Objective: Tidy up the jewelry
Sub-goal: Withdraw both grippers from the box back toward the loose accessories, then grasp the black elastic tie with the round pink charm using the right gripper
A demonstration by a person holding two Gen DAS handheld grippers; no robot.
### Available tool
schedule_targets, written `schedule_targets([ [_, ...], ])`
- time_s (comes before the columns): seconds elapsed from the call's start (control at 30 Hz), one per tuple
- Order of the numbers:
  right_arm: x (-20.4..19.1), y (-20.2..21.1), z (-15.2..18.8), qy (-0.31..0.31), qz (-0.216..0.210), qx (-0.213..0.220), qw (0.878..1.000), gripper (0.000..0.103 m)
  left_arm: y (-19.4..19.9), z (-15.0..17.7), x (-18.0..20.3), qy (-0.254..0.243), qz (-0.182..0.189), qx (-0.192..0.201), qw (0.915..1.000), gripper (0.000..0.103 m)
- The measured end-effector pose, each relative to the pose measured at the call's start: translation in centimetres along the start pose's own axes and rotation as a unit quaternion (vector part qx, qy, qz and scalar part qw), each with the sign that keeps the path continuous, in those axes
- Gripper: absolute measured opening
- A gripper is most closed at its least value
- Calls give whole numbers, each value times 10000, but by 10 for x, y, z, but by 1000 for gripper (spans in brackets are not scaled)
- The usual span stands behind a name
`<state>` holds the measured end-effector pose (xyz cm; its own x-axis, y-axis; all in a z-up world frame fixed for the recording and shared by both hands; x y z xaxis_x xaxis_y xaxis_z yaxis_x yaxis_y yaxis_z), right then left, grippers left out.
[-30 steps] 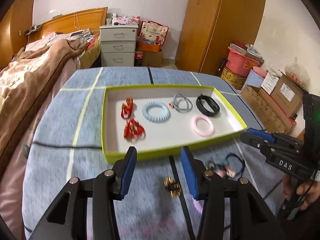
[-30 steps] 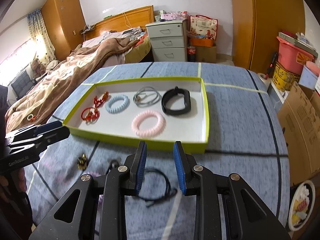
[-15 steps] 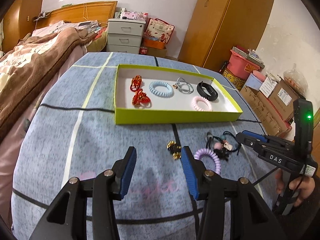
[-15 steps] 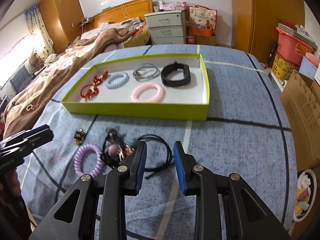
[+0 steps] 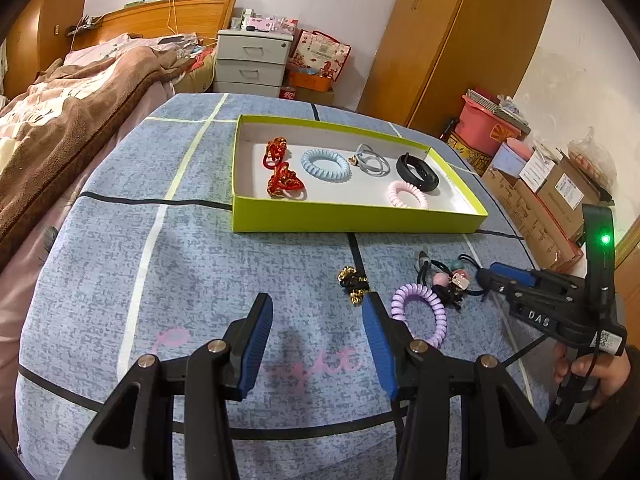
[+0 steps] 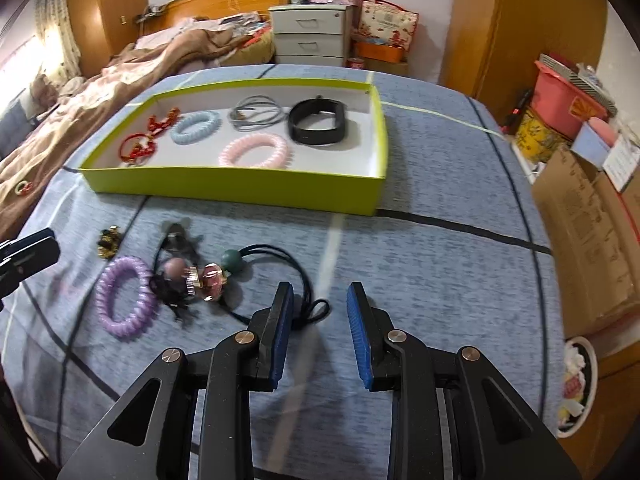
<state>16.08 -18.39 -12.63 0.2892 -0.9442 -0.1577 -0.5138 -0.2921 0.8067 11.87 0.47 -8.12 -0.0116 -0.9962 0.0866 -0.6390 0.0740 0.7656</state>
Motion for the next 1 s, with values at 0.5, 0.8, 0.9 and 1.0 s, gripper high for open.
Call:
schedule_targets([
  [0.5,4,27,-4,-192,-661,499,9964,29,-11,-2,2,-3,-62,-99,9999,49],
  [0.8,-12,0,0,-3,-690,102,9976,29,-15,-1,0,42,-49,-167,9998,49],
  [0.9,-14,0,0,62,-639,85,9979,29,-16,-1,0,35,-61,-182,9998,49],
  [1.0,-13,0,1,78,-598,98,9981,29,-17,-1,1,16,-40,-196,9998,49],
])
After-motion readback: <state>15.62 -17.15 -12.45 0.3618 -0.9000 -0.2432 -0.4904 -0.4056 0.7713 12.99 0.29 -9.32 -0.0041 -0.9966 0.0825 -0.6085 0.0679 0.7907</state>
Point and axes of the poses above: each gripper's, at about its wrist camera, not at the fingertips, and y roughly against the way its jaws point, x to its right, z to its underside, the point moved 9 cm from there along -y, roughly the way its jaws point, and after that the axes turned 13 degrees about -z, right-handed, at the moved point
